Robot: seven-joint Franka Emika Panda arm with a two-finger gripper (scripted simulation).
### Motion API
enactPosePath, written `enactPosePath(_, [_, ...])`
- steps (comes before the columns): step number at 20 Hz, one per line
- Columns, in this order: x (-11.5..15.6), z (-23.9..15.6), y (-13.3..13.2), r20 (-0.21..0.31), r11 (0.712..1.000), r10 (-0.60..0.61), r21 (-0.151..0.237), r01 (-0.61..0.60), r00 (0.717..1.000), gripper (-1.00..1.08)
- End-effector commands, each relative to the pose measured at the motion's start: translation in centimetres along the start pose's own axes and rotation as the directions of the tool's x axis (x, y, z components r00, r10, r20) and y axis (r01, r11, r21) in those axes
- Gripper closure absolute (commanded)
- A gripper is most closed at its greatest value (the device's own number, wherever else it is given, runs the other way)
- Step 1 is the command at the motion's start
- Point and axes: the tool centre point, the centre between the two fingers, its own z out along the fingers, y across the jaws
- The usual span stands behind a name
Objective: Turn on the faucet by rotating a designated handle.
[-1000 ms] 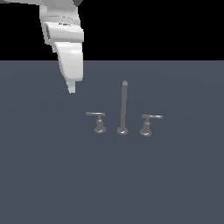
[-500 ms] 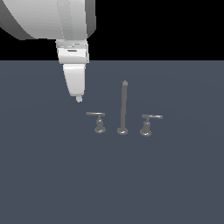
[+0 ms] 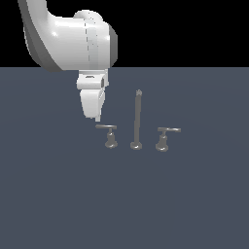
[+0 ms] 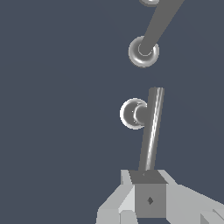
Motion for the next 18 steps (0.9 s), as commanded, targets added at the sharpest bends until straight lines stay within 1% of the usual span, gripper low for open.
enactPosePath(1, [0.6, 1.0, -0.9, -0.002, 0.999, 0.048, 0.002, -0.048, 0.999, 1.08])
enactPosePath(9, [1.9, 2.9, -2.7, -0.002, 0.99, 0.142, 0.004, -0.142, 0.99, 1.08])
enactPosePath(16, [2.0, 3.1, -2.9, -0.002, 0.988, 0.153, 0.004, -0.153, 0.988, 1.08])
enactPosePath(18, [1.8, 3.1, -2.6, -0.002, 0.988, 0.152, 0.004, -0.152, 0.988, 1.08])
